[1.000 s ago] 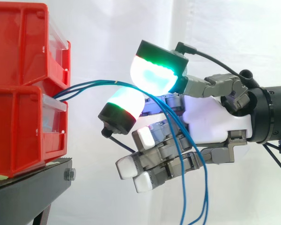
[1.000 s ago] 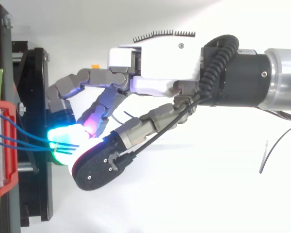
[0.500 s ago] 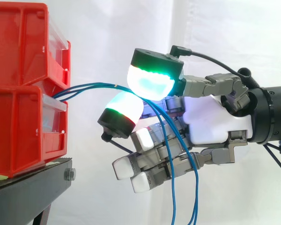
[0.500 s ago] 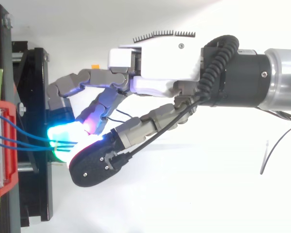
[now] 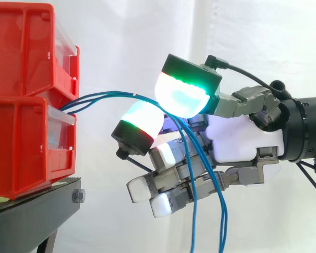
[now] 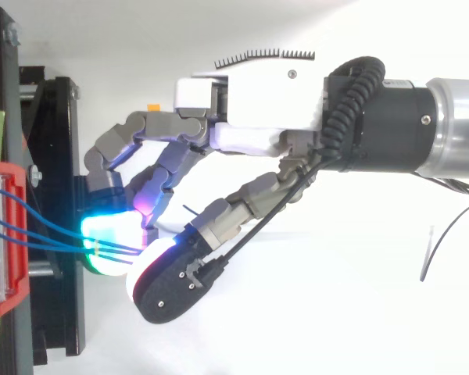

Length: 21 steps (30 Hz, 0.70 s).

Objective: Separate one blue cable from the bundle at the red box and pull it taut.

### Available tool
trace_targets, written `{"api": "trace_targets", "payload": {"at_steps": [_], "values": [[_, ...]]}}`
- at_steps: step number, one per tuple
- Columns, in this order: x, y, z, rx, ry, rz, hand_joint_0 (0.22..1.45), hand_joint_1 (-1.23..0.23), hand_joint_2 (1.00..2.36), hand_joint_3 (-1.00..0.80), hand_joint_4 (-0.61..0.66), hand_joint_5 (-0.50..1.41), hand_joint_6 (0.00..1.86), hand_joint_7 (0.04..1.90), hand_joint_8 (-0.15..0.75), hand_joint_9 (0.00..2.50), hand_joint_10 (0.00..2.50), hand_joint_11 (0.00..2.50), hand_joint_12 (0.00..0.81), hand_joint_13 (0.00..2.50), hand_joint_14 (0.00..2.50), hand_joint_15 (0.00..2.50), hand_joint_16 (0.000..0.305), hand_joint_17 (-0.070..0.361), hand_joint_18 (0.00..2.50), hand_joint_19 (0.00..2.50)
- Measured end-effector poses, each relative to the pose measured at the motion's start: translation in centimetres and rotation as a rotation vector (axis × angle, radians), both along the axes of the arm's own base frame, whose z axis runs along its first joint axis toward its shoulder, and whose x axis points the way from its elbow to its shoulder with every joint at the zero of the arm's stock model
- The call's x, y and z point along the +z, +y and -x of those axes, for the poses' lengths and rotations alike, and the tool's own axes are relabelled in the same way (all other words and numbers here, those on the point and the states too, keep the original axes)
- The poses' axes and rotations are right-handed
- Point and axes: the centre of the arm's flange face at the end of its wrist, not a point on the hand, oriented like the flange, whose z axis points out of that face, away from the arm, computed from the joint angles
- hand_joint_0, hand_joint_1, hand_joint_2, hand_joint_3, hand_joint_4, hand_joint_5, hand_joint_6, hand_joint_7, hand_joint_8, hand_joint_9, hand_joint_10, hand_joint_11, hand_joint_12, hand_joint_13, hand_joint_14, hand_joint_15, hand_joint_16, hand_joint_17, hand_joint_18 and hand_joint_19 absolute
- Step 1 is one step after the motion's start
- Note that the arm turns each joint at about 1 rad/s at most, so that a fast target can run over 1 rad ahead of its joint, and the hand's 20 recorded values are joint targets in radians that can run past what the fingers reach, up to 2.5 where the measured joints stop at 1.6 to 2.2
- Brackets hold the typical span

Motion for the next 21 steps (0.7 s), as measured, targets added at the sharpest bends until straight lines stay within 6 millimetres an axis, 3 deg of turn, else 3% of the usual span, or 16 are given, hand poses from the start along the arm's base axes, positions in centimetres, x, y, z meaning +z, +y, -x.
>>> {"api": "trace_targets", "payload": {"at_steps": [2,7,13,18,21], "values": [[-0.02,0.0,0.02,0.0,0.001,-0.003,0.77,-0.92,1.0,-0.5,0.11,-0.19,0.9,1.08,0.324,0.89,0.02,0.73,0.26,0.73,0.02,0.52,0.022,0.05,0.59,0.5],[-0.07,0.0,0.06,0.0,0.006,-0.014,0.58,-0.87,1.0,-0.5,0.11,-0.16,0.86,1.07,0.319,0.92,0.02,0.72,0.251,0.73,0.02,0.53,0.022,0.05,0.58,0.52],[-0.06,0.01,0.04,0.0,0.004,-0.017,0.47,-0.81,1.0,-0.5,0.12,-0.14,0.78,1.06,0.341,0.96,0.02,0.72,0.277,0.75,0.02,0.52,0.027,0.061,0.58,0.51],[-0.06,0.01,0.04,0.0,0.004,-0.017,0.58,-0.64,1.0,-0.5,0.06,-0.11,0.73,1.15,0.312,0.99,0.02,0.7,0.234,0.73,0.02,0.52,0.02,0.045,0.53,0.55],[-0.07,0.02,0.05,0.001,0.004,-0.017,0.64,-0.67,1.0,-0.49,0.03,-0.11,0.73,1.18,0.31,1.0,0.02,0.72,0.227,0.73,0.02,0.51,0.019,0.043,0.52,0.56]]}}
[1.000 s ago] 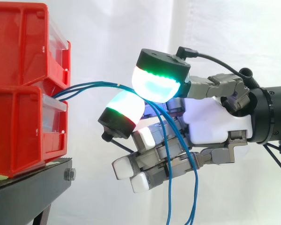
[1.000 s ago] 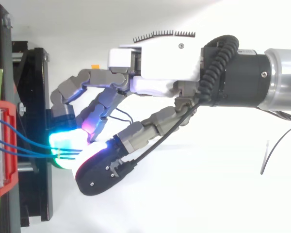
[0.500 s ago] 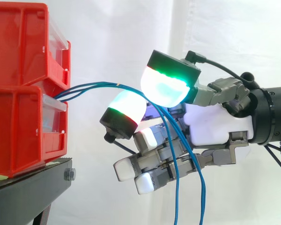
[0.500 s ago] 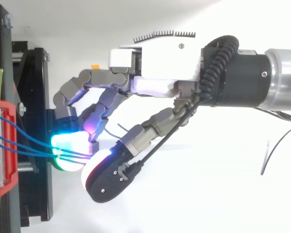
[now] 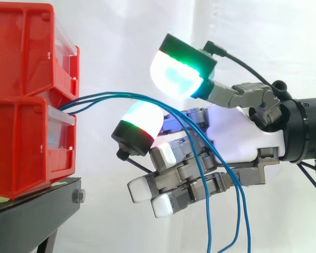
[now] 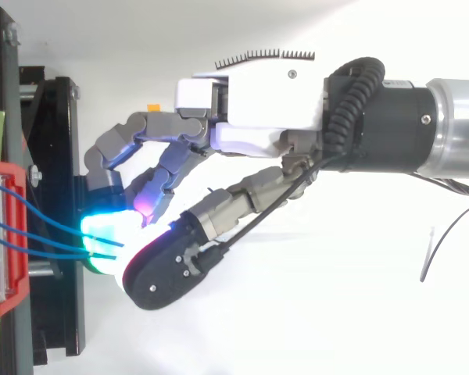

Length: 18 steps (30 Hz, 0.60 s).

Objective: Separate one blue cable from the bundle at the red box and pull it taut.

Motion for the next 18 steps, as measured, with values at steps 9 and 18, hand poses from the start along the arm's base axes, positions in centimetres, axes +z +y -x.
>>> {"api": "trace_targets", "payload": {"at_steps": [9,18], "values": [[0.01,0.07,-0.02,0.001,-0.001,0.0,0.63,-0.85,1.02,-0.22,0.0,-0.15,0.82,1.18,0.319,0.97,0.02,0.73,0.233,0.72,0.02,0.52,0.02,0.044,0.51,0.56],[-0.01,0.1,0.01,0.001,0.001,0.0,0.73,-0.92,1.01,-0.38,0.0,-0.19,0.85,1.11,0.321,0.93,0.02,0.73,0.245,0.73,0.02,0.53,0.021,0.047,0.55,0.54]]}}
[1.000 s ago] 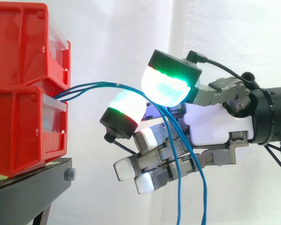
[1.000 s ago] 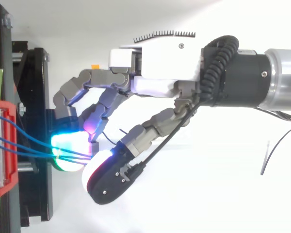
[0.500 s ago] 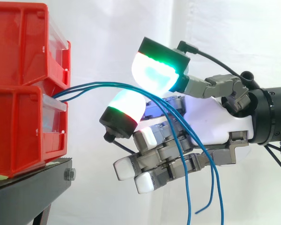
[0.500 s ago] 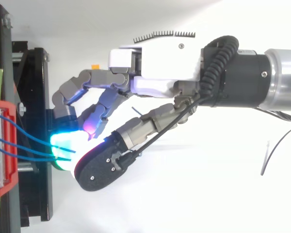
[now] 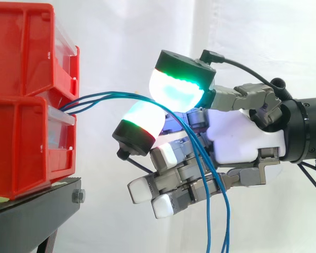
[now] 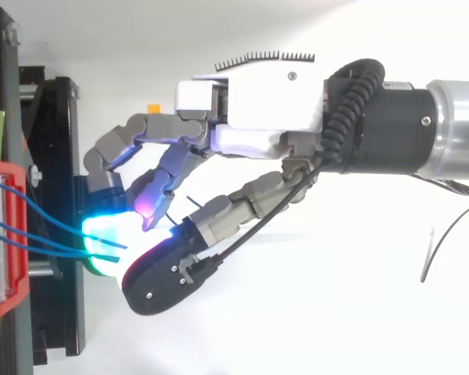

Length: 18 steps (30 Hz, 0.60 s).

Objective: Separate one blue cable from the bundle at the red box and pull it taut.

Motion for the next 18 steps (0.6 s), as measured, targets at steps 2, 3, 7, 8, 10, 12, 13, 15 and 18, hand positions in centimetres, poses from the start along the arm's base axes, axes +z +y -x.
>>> {"api": "trace_targets", "payload": {"at_steps": [2,3,7,8,10,12,13,15,18], "values": [[-0.01,0.0,0.0,0.0,0.0,0.0,0.75,-0.94,1.01,-0.42,0.0,-0.19,0.85,1.1,0.32,0.92,0.02,0.74,0.245,0.73,0.02,0.53,0.021,0.047,0.55,0.54],[0.0,0.0,0.0,0.0,0.0,0.0,0.77,-0.95,1.0,-0.46,0.01,-0.19,0.86,1.11,0.321,0.92,0.02,0.73,0.243,0.73,0.02,0.53,0.021,0.047,0.56,0.54],[-0.03,0.0,0.01,0.0,0.001,0.0,0.8,-0.95,1.0,-0.5,0.02,-0.19,0.86,1.12,0.316,0.94,0.02,0.74,0.242,0.74,0.02,0.54,0.021,0.048,0.57,0.54],[-0.04,0.0,0.02,0.0,0.001,0.0,0.81,-0.95,1.0,-0.5,0.02,-0.19,0.86,1.12,0.316,0.94,0.02,0.74,0.241,0.74,0.02,0.53,0.021,0.048,0.58,0.54],[-0.05,0.0,0.01,0.0,0.0,0.0,0.81,-0.95,1.0,-0.5,0.03,-0.19,0.86,1.11,0.315,0.94,0.02,0.75,0.241,0.74,0.02,0.54,0.021,0.048,0.58,0.55],[-0.05,-0.01,0.01,0.0,0.0,0.0,0.81,-0.96,1.0,-0.5,0.04,-0.18,0.86,1.1,0.311,0.93,0.02,0.74,0.239,0.75,0.02,0.54,0.022,0.048,0.59,0.55],[-0.05,-0.01,0.01,0.0,0.0,0.0,0.8,-0.96,1.0,-0.5,0.05,-0.18,0.86,1.1,0.309,0.93,0.02,0.74,0.24,0.74,0.02,0.54,0.021,0.048,0.6,0.54],[-0.07,-0.02,0.02,0.0,0.0,0.0,0.78,-0.96,1.0,-0.5,0.05,-0.18,0.86,1.11,0.31,0.93,0.02,0.74,0.238,0.74,0.02,0.54,0.021,0.048,0.6,0.54],[-0.09,-0.08,0.04,-0.001,0.002,0.0,0.71,-0.97,1.0,-0.5,0.06,-0.18,0.86,1.1,0.31,0.93,0.02,0.75,0.238,0.74,0.02,0.55,0.021,0.048,0.6,0.55]]}}
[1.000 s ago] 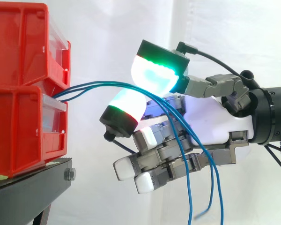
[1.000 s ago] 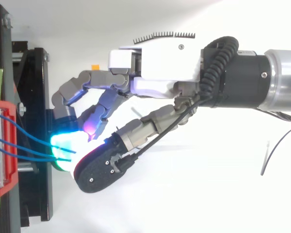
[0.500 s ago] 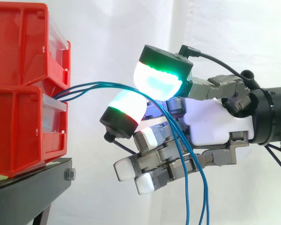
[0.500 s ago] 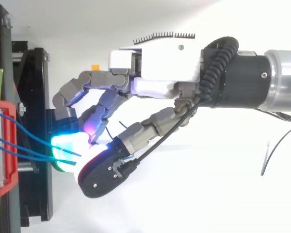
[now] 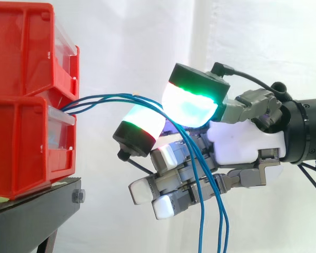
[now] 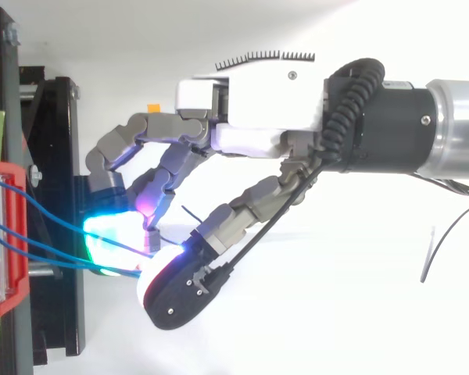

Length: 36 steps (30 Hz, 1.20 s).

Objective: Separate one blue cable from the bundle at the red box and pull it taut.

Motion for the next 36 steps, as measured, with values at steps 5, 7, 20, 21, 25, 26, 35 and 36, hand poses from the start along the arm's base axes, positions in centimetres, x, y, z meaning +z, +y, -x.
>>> {"api": "trace_targets", "payload": {"at_steps": [5,7,20,21,25,26,35,36], "values": [[-0.06,0.01,0.03,0.0,0.003,0.0,0.61,-0.96,1.0,-0.5,0.07,-0.18,0.85,1.1,0.312,0.94,0.02,0.74,0.239,0.75,0.02,0.55,0.021,0.048,0.6,0.56],[-0.05,0.01,0.04,0.0,0.003,0.0,0.59,-0.96,1.0,-0.5,0.07,-0.17,0.85,1.1,0.316,0.95,0.02,0.75,0.24,0.75,0.02,0.56,0.022,0.048,0.6,0.55],[-0.05,0.0,0.02,0.0,0.0,0.0,0.61,-0.75,1.0,-0.5,0.08,-0.15,0.81,1.12,0.306,0.98,0.02,0.74,0.226,0.75,0.02,0.55,0.019,0.043,0.55,0.57],[-0.05,0.0,0.02,0.0,0.0,0.0,0.63,-0.74,1.0,-0.5,0.07,-0.15,0.8,1.13,0.306,0.98,0.02,0.73,0.226,0.75,0.02,0.55,0.019,0.042,0.55,0.57],[-0.06,0.02,0.01,0.0,0.0,0.0,0.65,-0.77,1.01,-0.42,0.05,-0.15,0.8,1.15,0.304,0.98,0.02,0.73,0.225,0.75,0.02,0.56,0.018,0.041,0.53,0.57],[-0.08,0.02,0.02,0.0,0.0,0.0,0.65,-0.78,1.01,-0.4,0.05,-0.15,0.81,1.15,0.305,0.98,0.02,0.74,0.226,0.74,0.02,0.56,0.018,0.041,0.53,0.57],[-0.09,-0.02,0.04,0.0,0.002,0.0,0.68,-0.93,1.02,-0.26,0.03,-0.18,0.85,1.15,0.314,0.92,0.02,0.75,0.243,0.73,0.02,0.58,0.02,0.045,0.54,0.57],[-0.1,-0.02,0.05,0.0,0.003,0.0,0.69,-0.93,1.02,-0.26,0.04,-0.18,0.85,1.14,0.318,0.92,0.02,0.74,0.246,0.73,0.02,0.57,0.02,0.046,0.54,0.57]]}}
